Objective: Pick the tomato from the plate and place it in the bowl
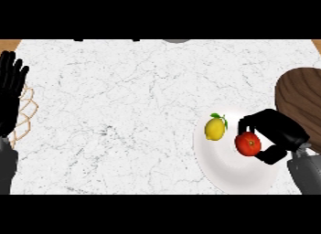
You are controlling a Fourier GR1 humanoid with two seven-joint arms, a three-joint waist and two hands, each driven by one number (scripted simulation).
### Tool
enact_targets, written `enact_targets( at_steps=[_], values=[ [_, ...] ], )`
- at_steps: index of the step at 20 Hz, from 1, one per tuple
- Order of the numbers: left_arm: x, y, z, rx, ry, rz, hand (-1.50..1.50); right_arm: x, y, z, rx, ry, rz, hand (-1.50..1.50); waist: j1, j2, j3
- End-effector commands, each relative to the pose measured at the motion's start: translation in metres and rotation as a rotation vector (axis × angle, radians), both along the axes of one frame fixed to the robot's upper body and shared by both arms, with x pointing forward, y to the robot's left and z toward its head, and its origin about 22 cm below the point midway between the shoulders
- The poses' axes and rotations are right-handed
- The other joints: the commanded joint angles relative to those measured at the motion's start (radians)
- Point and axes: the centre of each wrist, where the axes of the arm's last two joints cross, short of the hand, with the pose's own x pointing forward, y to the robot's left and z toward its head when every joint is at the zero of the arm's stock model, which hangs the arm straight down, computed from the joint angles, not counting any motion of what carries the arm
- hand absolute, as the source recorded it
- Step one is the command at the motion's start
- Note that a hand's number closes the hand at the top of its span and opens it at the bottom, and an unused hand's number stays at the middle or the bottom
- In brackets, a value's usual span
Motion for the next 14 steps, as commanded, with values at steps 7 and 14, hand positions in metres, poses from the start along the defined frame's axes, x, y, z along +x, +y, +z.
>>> enact_targets(
  at_steps=[7, 14],
  values=[
    [-0.019, 0.018, -0.005, 0.008, 0.005, 0.096, 0.0, -0.068, -0.181, 0.02, -0.137, 0.016, -0.499, 1.5, -0.106, -0.004, 0.006],
    [-0.025, 0.027, -0.008, -0.013, -0.002, 0.113, 0.0, -0.157, -0.31, 0.09, -0.197, -0.086, -0.909, 1.5, -0.112, 0.0, 0.009]
  ],
)
